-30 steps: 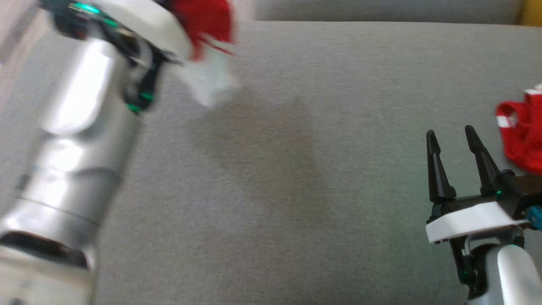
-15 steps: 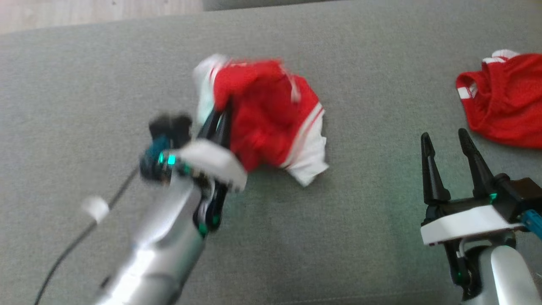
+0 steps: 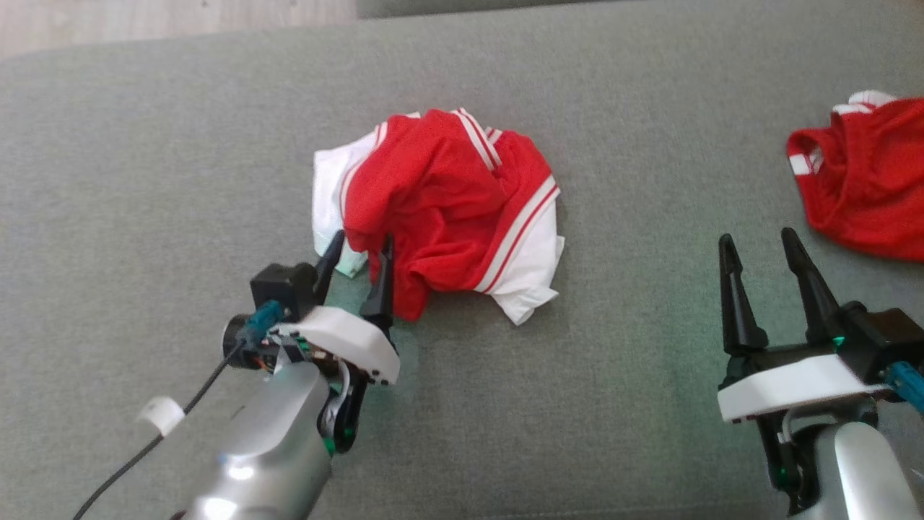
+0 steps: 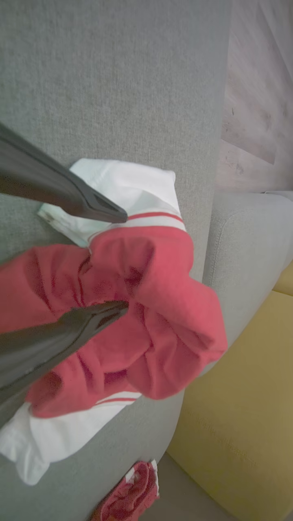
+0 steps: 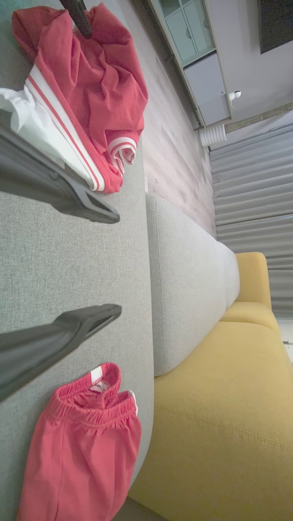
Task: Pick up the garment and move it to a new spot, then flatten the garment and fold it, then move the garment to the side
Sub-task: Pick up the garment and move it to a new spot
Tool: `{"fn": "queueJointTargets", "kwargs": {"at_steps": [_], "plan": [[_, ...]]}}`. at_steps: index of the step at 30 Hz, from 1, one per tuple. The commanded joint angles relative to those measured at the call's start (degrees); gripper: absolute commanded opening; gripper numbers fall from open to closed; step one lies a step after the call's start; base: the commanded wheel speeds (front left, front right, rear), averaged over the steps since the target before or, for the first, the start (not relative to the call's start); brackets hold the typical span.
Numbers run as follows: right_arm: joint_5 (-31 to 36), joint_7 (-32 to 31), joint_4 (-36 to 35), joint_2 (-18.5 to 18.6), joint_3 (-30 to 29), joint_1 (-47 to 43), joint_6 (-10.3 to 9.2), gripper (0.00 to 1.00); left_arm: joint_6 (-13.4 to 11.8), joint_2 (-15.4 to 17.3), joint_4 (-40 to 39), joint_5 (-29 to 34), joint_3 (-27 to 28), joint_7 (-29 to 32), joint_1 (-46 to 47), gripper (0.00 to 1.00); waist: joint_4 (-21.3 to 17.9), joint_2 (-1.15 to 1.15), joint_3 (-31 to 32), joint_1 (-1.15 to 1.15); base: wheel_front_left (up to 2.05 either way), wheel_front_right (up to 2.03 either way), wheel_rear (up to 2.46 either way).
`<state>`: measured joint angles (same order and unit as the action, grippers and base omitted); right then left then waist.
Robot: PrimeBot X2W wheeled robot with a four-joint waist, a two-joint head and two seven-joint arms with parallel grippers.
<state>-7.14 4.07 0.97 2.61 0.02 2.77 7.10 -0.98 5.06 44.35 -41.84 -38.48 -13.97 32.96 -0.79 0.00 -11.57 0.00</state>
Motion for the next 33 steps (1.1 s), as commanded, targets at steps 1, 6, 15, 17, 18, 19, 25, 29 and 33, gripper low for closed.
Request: {"fn": "queueJointTargets", "kwargs": {"at_steps": [1,6,15,17,18,19,25,29,33], "plan": [[0.2,0.45,-1.45,0.27,0.93,0.7,0.39,1.0,0.59,1.42,-1.77,0.99,1.79,-0.84,0.39,1.0,0.97,0.0,1.37,0.0,0.0,0.0,0.0],[0.95,0.27,-0.77,0.27,0.33,-0.82,0.39,1.0,1.0,3.4,-4.94,2.86,2.88,-0.99,-1.48,1.0,2.26,0.0,4.98,0.0,0.0,0.0,0.0],[0.8,0.27,-0.35,0.27,-0.68,-6.78,0.39,1.0,-1.17,9.39,-15.15,4.7,6.96,-1.02,-14.08,1.0,4.15,0.0,11.2,0.0,0.0,0.0,0.0],[0.97,0.33,-0.33,0.27,-0.77,-8.04,0.39,1.0,-2.43,10.3,-18.23,4.46,8.56,-1.02,-17.59,1.0,4.47,0.0,12.17,0.0,0.0,0.0,0.0],[1.41,0.38,-0.39,0.27,-0.81,-8.56,0.39,1.0,-3.2,10.68,-19.89,4.48,9.35,-1.02,-19.31,1.0,4.65,0.0,12.52,0.0,0.0,0.0,0.0],[1.38,0.49,-0.43,0.27,-0.9,-9.05,0.39,1.0,-4.04,11.03,-21.56,4.61,10.1,-1.02,-20.98,1.0,4.85,0.0,12.87,0.0,0.0,0.0,0.0],[0.22,1.63,0.15,0.27,-1.0,-11.05,0.39,1.0,-7.39,11.1,-29.91,3.82,13.0,-1.02,-29.8,1.0,5.88,0.0,14.83,0.0,0.0,0.0,0.0],[-0.66,2.4,0.81,0.27,-0.72,-11.69,0.39,1.0,-8.78,12.04,-33.74,4.31,12.65,-0.61,-32.75,1.0,6.08,0.0,15.78,0.0,0.0,0.0,0.0],[-1.31,3.01,1.63,0.27,-0.15,-12.24,0.39,1.0,-10.35,13.8,-36.52,5.38,12.56,-0.06,-34.82,1.0,5.93,0.0,16.33,0.0,0.0,0.0,0.0]]}}
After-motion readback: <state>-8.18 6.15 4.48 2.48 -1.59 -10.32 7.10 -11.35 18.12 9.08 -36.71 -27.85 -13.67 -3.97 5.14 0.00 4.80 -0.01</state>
